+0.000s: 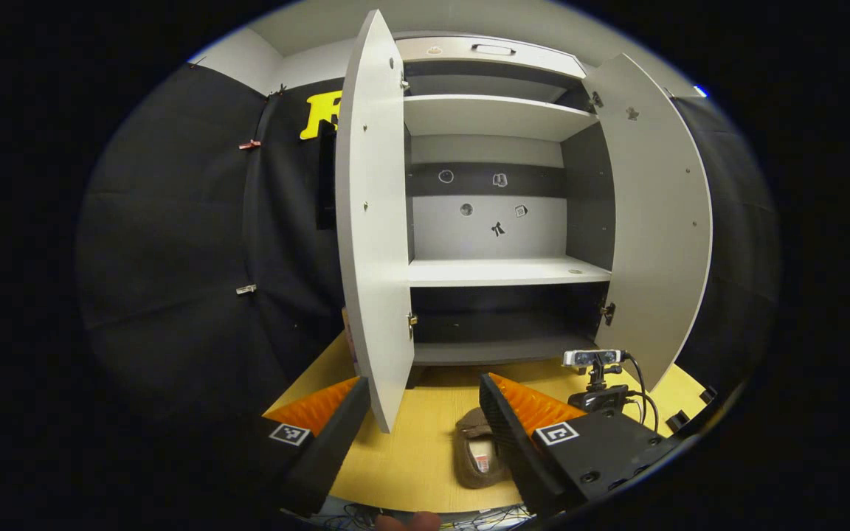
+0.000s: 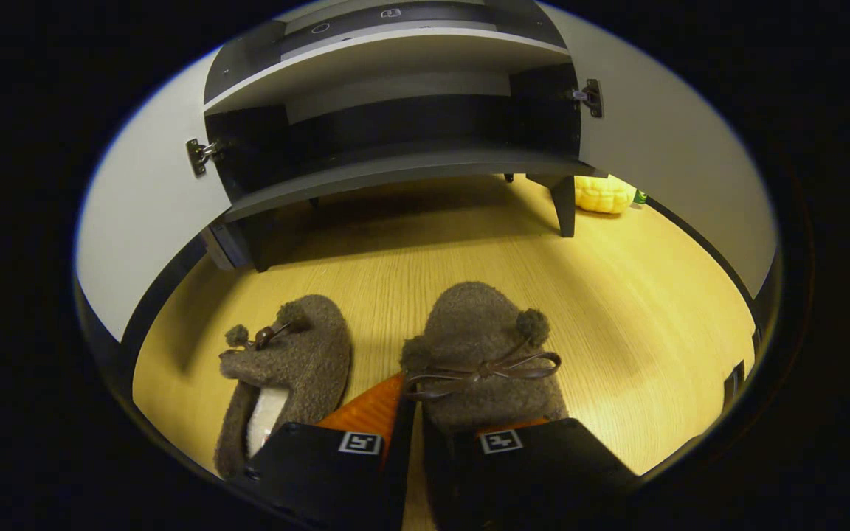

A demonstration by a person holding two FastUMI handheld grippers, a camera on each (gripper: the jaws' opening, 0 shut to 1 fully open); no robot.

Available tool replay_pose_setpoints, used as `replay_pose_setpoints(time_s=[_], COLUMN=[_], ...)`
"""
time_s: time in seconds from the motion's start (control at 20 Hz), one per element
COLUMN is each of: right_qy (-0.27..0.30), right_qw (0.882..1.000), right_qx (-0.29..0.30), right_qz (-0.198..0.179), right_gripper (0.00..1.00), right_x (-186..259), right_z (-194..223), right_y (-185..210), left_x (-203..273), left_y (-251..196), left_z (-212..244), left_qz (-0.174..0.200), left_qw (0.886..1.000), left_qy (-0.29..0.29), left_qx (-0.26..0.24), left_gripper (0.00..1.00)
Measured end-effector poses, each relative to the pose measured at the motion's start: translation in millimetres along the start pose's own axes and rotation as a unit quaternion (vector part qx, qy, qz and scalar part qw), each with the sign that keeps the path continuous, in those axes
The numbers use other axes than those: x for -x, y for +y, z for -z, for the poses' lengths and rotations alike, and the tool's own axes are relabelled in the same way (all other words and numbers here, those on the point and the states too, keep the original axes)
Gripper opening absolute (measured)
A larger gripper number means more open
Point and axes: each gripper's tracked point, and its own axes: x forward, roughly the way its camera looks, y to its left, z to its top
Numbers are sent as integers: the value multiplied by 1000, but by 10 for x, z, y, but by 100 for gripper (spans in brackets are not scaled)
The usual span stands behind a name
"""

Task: Grab one shoe with the right hand and put it into the shoe cabinet, grab the other shoe with the left hand and put it into the shoe cabinet; then close the right door with the right hand and the left door with the left hand.

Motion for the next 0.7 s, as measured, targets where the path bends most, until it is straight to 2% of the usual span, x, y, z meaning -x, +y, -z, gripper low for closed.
replay_pose_setpoints(time_s=[0.05, 0.1, 0.15, 0.4, 0.7], right_qy=[-5, -9, -12, -19, -42], right_qw=[1000, 1000, 1000, 1000, 997], right_qx=[0, 5, 11, 17, 52], right_qz=[0, 3, 5, -16, -42], right_gripper=[23, 23, 9, 9, 9], right_x=[-34, -2, 32, 357, 990], right_z=[-27, -27, -48, -253, -995], right_y=[1, -14, -32, -36, -37], left_x=[-3, -9, -20, -115, -240], left_y=[-12, -25, -31, -41, -70], left_z=[17, 20, 16, -16, -48], left_qz=[3, 6, 9, 21, 27], left_qw=[1000, 1000, 1000, 1000, 1000], left_qy=[3, 3, 1, -1, 0], left_qx=[1, 3, 4, -7, -3], left_gripper=[95, 95, 95, 95, 95])
